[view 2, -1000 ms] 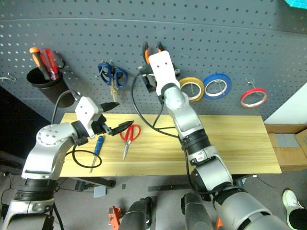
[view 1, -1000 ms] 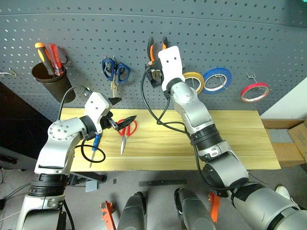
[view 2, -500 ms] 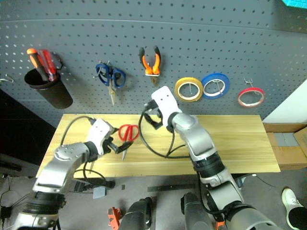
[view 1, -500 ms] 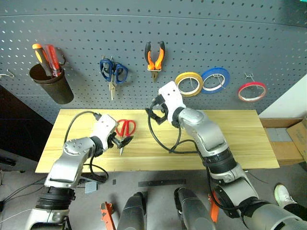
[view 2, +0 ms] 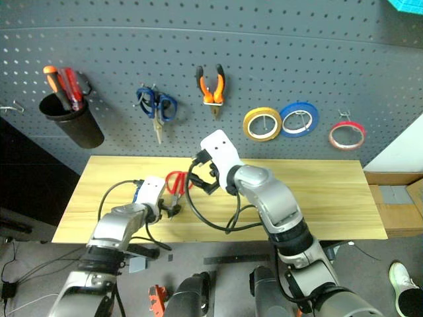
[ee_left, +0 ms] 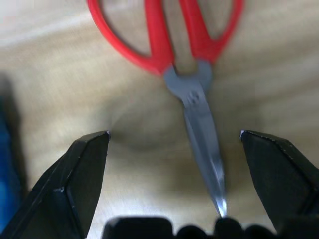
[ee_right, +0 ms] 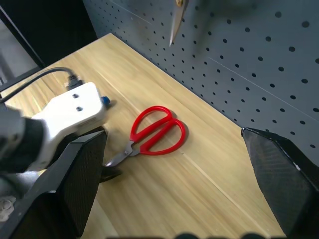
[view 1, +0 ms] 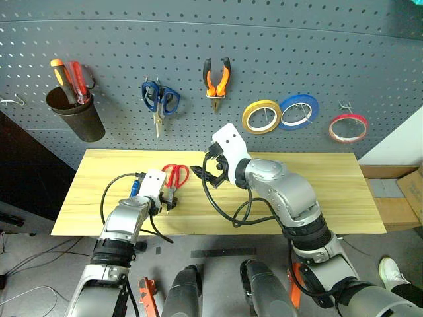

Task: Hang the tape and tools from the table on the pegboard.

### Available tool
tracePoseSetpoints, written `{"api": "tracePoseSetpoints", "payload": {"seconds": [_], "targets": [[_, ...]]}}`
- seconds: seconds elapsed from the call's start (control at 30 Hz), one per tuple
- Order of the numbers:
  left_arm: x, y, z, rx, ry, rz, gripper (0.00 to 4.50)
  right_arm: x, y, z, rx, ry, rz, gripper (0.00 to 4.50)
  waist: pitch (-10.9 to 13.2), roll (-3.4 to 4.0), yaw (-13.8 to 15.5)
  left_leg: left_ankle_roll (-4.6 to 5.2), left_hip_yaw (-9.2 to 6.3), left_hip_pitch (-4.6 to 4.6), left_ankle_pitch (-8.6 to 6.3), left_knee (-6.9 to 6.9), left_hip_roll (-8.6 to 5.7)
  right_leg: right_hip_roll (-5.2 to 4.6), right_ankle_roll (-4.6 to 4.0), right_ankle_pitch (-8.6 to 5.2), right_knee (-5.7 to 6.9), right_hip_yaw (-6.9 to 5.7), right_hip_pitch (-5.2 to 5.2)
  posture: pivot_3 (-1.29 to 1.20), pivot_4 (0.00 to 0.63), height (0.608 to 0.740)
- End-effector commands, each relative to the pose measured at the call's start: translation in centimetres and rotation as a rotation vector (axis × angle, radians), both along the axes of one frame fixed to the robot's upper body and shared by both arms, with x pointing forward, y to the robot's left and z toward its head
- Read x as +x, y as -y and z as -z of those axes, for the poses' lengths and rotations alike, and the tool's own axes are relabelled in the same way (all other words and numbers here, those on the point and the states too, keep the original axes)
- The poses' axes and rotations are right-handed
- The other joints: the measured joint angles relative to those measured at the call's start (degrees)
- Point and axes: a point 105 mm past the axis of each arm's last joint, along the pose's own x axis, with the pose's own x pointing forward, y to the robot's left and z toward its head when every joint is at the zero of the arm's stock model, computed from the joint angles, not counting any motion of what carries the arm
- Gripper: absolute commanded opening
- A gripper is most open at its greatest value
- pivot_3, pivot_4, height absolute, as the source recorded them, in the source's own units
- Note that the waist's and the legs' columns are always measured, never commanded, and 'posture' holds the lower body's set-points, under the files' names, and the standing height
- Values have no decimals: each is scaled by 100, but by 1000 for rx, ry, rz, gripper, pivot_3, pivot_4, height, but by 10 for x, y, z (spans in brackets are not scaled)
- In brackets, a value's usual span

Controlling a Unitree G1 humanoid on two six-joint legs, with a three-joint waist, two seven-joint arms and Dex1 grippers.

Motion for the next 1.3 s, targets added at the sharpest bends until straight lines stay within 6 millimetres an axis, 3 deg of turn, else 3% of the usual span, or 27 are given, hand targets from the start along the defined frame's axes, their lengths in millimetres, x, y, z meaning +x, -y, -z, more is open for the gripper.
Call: {"api": "tracePoseSetpoints", "payload": {"seconds": [0.03,0.17,0.27,0.57,0.77,0.97,1.07,1.2,1.3], "targets": [[3,3,10,27,-23,-9,4500,-9,-6,-13,25,42,-41,4473,-4,2,-3,0,0,0,0,0,0,0,0,0,0,0,1,-63,225,740],[7,8,12,17,-22,-7,4500,-11,-4,-13,23,33,-49,4473,-22,3,-11,0,-2,0,0,0,-1,-2,0,0,-1,1,1,-72,226,740],[8,8,12,-3,-7,-16,3987,-11,0,-11,9,26,-61,4500,-35,7,-14,0,-3,0,0,0,0,-2,0,0,-1,1,1,-76,224,740],[6,4,7,-28,61,-10,1083,-24,12,-12,-35,53,-173,4500,-39,7,-21,0,-5,1,0,0,0,-2,0,0,-2,1,3,-82,215,740],[-3,3,7,-100,77,-28,1086,-34,21,-20,-36,162,-297,4500,-41,6,-27,0,-4,1,0,-1,0,-3,0,0,-3,2,2,-87,206,740],[-13,1,-13,-152,147,4,1086,-43,31,-25,-53,196,-404,4500,-42,5,-29,0,-5,1,0,0,0,-3,1,0,-6,1,6,-100,203,740],[-18,1,-41,-166,283,24,1086,-42,36,-31,-64,216,-405,4500,-42,5,-29,0,-5,1,0,-1,3,-4,0,0,-6,2,5,-105,207,740],[-30,12,-101,-169,589,117,1086,-43,46,-38,-83,243,-416,4500,-42,5,-24,0,-5,0,0,0,4,-19,0,0,-10,3,5,-106,210,740],[-43,16,-123,-103,712,166,1086,-45,52,-40,-90,253,-434,4500,-44,8,-23,0,-4,0,-1,-1,1,-33,0,0,-14,1,7,-104,210,740]]}}
